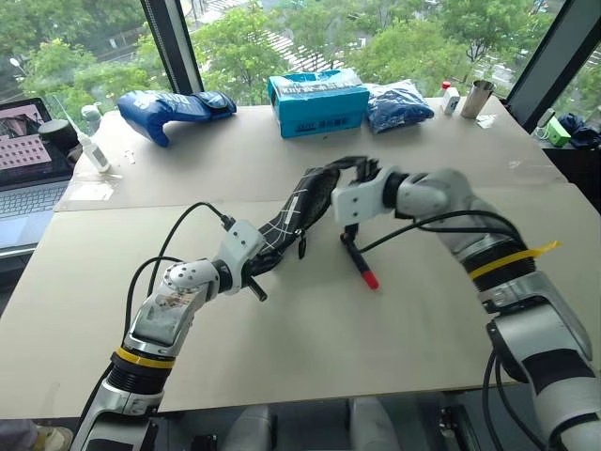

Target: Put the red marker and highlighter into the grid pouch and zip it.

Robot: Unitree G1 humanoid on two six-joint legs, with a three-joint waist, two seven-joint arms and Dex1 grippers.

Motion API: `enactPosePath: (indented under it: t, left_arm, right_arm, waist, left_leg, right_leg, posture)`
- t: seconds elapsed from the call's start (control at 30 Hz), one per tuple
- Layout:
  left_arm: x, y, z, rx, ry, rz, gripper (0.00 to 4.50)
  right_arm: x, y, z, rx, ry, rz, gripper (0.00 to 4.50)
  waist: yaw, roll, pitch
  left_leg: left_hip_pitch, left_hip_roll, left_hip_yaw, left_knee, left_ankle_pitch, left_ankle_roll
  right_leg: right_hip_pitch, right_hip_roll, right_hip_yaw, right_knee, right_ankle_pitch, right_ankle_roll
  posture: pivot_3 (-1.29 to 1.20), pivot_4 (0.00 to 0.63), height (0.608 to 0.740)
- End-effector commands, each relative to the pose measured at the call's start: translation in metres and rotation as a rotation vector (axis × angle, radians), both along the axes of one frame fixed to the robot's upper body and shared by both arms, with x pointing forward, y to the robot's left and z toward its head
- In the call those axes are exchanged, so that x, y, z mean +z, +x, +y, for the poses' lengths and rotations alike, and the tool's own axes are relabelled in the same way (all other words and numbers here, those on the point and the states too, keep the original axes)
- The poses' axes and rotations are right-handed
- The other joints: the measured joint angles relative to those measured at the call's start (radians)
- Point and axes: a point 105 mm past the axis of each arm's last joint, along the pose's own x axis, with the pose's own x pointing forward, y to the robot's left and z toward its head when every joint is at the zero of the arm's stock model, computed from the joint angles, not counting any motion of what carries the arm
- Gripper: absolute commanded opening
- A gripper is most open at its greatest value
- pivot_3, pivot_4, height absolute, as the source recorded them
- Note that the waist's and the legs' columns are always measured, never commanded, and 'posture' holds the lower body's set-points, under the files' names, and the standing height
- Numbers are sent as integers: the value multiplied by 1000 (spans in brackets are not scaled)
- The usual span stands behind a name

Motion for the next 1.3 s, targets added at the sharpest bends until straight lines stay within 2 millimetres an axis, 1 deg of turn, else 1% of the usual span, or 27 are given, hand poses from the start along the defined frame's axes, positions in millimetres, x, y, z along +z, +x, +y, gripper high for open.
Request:
enactPosePath:
  t: [0.03, 0.07, 0.1, 0.17, 0.2, 0.27, 0.37, 0.47, 0.53, 0.63, 0.83, 1.1, 1.17, 1.2, 1.27, 1.3]
  left_arm:
    - [11, 1, 0, 4, -24, -34, 0]
    - [11, 1, 0, 5, -24, -34, 0]
    - [11, 1, 0, 6, -24, -33, 0]
    - [11, 2, 1, 11, -25, -32, 0]
    - [11, 2, 1, 14, -25, -32, 0]
    - [11, 1, 2, 17, -25, -31, 0]
    - [9, 0, 3, 18, -24, -26, 0]
    - [7, 0, 3, 16, -21, -21, 0]
    - [6, 1, 3, 13, -19, -20, 0]
    - [7, 2, 2, 9, -16, -22, 0]
    - [7, 1, 0, 5, -18, -20, 0]
    - [7, 1, 2, 17, -20, -22, 0]
    - [8, 1, 2, 18, -21, -24, 0]
    - [8, 1, 2, 19, -21, -25, 0]
    - [9, 2, 2, 20, -21, -27, 0]
    - [9, 3, 2, 20, -21, -28, 0]
  right_arm:
    - [9, -25, -14, 34, 144, 172, 3545]
    - [8, -29, -18, 27, 161, 200, 3545]
    - [5, -32, -26, -18, 219, 259, 3545]
    - [-7, -34, -39, -147, 339, 391, 3545]
    - [-13, -37, -42, -205, 408, 455, 3545]
    - [-21, -46, -42, -293, 521, 563, 3545]
    - [-36, -63, -31, -395, 626, 710, 3545]
    - [-54, -72, -26, -500, 643, 769, 3545]
    - [-67, -73, -26, -575, 646, 793, 3545]
    - [-80, -72, -29, -654, 647, 806, 3545]
    - [-101, -71, -28, -725, 620, 823, 3545]
    - [-135, -70, -19, -785, 610, 889, 3545]
    - [-141, -70, -23, -803, 603, 885, 3043]
    - [-142, -70, -24, -804, 607, 883, 2876]
    - [-142, -70, -30, -811, 597, 862, 2197]
    - [-140, -67, -38, -817, 576, 815, 1873]
  waist:
    - [2, 0, 0]
    - [1, 0, 0]
    - [1, 0, 0]
    - [2, 0, 0]
    - [4, 0, 0]
    - [5, 0, 0]
    - [6, 0, 0]
    - [10, 0, 0]
    - [15, 0, 0]
    - [24, 0, 0]
    - [29, 0, 0]
    - [26, 0, 0]
    - [25, 0, 0]
    - [25, 0, 0]
    - [26, 0, 0]
    - [27, 0, 0]
  left_leg:
    - [0, 0, 0, 0, 0, 0]
    - [0, 0, 0, 0, 0, 0]
    - [0, 0, 0, 0, 0, 1]
    - [0, 0, 1, 1, 0, 1]
    - [0, 0, 1, 1, -1, 1]
    - [0, 0, 0, 1, -1, 1]
    - [0, 0, 0, 1, -1, 2]
    - [0, 0, 0, 2, -1, 2]
    - [0, -1, 0, 2, -1, 3]
    - [0, -1, 0, 2, -1, 3]
    - [0, -1, 0, 2, -1, 2]
    - [0, -1, 0, 2, -1, 2]
    - [2, 0, 0, 2, -1, 2]
    - [2, 0, 0, 2, -1, 2]
    - [3, 0, 0, 2, -2, 3]
    - [3, 0, 0, 2, -2, 3]
  right_leg:
    - [0, 0, 0, 0, 0, 0]
    - [0, 0, 0, 0, 0, 0]
    - [0, 0, 0, 0, 0, 0]
    - [0, 0, 0, 1, 0, 0]
    - [0, 0, 0, 1, 0, 0]
    - [0, 0, 0, 1, 0, 0]
    - [0, 0, 0, 2, 0, 0]
    - [0, 0, 1, 2, 0, 0]
    - [0, 0, 0, 2, 0, 0]
    - [0, 0, 0, 2, 0, 0]
    - [0, 0, 0, 2, 0, 0]
    - [0, 0, 0, 1, 0, 0]
    - [1, 0, 0, 1, 0, 0]
    - [2, 0, 0, 1, 0, 0]
    - [3, 0, 0, 1, 0, 0]
    - [3, 0, 0, 1, 0, 0]
  posture:
    - [0, 150, 740]
    - [0, 150, 740]
    - [0, 150, 740]
    - [0, 150, 740]
    - [0, 150, 740]
    - [0, 150, 740]
    - [0, 150, 740]
    - [0, 150, 740]
    - [0, 150, 740]
    - [0, 150, 740]
    - [0, 150, 740]
    - [0, 150, 740]
    - [0, 150, 740]
    - [0, 150, 740]
    - [0, 150, 740]
    - [0, 150, 740]
